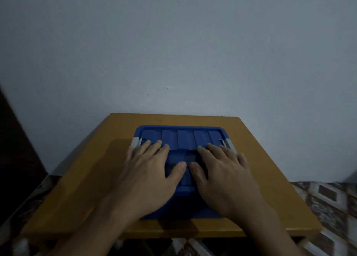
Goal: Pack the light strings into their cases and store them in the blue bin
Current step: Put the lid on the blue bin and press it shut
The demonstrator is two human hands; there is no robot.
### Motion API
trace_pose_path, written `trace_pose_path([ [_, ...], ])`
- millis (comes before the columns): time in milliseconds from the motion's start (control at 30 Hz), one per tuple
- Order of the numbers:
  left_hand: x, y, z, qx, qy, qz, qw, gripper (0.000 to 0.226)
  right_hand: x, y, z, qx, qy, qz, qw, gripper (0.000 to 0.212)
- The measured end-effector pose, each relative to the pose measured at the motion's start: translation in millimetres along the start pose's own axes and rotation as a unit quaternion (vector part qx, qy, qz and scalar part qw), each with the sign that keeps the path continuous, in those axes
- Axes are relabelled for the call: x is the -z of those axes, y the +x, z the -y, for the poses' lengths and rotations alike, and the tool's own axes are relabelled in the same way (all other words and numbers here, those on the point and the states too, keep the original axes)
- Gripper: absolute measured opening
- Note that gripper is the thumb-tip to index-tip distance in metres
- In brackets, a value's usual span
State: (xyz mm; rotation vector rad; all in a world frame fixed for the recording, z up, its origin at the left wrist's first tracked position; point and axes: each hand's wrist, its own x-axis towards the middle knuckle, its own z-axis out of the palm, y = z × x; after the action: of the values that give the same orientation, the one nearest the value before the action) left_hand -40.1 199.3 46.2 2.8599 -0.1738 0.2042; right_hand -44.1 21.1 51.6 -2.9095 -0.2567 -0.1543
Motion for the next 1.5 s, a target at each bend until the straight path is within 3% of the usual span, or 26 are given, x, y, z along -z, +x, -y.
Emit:
trace_pose_path([
  [300, -5.7, 25.2, 6.4, -0.016, -0.003, -0.022, 1.000, 0.074, -3.5, 20.1, -2.7, -0.001, 0.003, -0.031, 1.000, 0.058],
  [667, -15.4, 109.4, 18.6, -0.025, -0.012, -0.067, 0.997, 0.064, -11.7, 104.8, -16.4, -0.004, 0.002, -0.044, 0.999, 0.056],
  [967, -16.2, 159.0, 24.5, -0.007, -0.036, -0.080, 0.996, 0.045, -14.3, 158.1, -23.8, -0.009, 0.006, -0.047, 0.999, 0.054],
  [1100, -14.2, 174.6, 25.3, 0.007, -0.049, -0.071, 0.996, 0.048, -15.0, 175.2, -25.6, -0.008, 0.008, -0.046, 0.999, 0.052],
  [1500, -17.4, 199.6, 23.9, 0.039, -0.041, -0.114, 0.992, 0.041, -23.2, 204.1, -30.9, -0.028, 0.023, -0.118, 0.992, 0.032],
])
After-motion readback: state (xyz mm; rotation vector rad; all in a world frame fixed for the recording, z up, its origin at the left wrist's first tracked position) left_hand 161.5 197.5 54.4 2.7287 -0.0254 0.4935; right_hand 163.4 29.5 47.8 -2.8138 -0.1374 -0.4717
